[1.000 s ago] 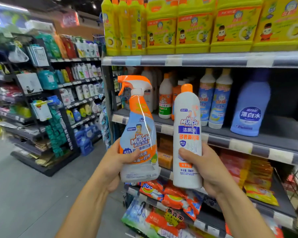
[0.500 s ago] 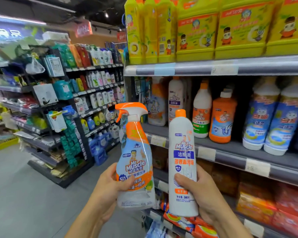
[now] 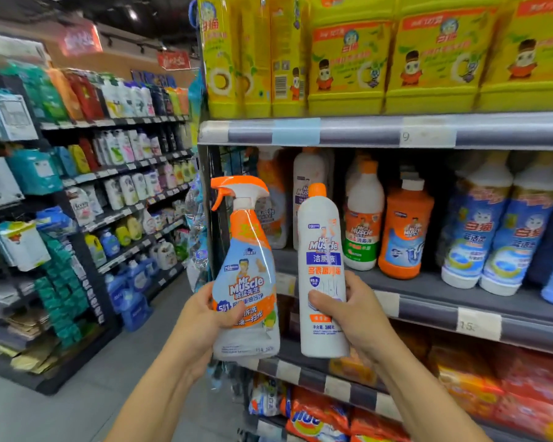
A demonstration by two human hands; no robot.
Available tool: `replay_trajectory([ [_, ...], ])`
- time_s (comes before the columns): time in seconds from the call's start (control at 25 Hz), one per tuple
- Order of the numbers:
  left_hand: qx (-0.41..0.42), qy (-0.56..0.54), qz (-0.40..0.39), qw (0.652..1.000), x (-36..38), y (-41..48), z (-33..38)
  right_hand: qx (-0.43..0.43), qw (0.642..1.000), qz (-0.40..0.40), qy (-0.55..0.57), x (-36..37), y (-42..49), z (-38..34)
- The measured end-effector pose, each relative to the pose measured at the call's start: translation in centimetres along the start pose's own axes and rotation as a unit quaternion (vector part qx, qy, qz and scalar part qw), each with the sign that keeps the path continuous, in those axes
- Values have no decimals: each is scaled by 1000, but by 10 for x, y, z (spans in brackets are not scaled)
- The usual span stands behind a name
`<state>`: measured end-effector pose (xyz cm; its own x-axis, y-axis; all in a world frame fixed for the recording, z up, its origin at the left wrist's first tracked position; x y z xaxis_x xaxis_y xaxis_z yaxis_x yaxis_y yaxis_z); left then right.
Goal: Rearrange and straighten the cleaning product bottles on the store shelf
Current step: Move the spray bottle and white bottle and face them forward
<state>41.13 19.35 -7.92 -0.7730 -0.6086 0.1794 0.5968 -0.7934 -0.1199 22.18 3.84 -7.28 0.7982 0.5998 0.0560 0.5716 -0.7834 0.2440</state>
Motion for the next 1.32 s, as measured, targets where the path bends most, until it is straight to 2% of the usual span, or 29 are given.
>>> replay_trajectory([
  [0.4,17,20,-63,998,-2,106,30,-80,987,97,-103,12,106,-21],
  [0.84,107,47,-129,985,18,171,42,-122,968,183,-125,14,149,-3],
  [1.08,119,13,-160,980,26,184,51,-118,965,172,-158,14,151,6],
  [1.32,114,24,-150,982,24,205,61,-115,967,141,-176,17,151,7],
])
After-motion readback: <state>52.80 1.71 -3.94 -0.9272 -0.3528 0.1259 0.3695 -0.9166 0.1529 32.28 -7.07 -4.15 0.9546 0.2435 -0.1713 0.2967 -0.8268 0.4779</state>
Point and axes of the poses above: each hand's wrist, its own y-axis towards the middle knuckle, its own x-axis out of the palm, z = x × y, the point moved 9 cm from there along y, towards the middle knuckle, and after that the axes turned 6 degrees about -x, right-handed, at the moved point
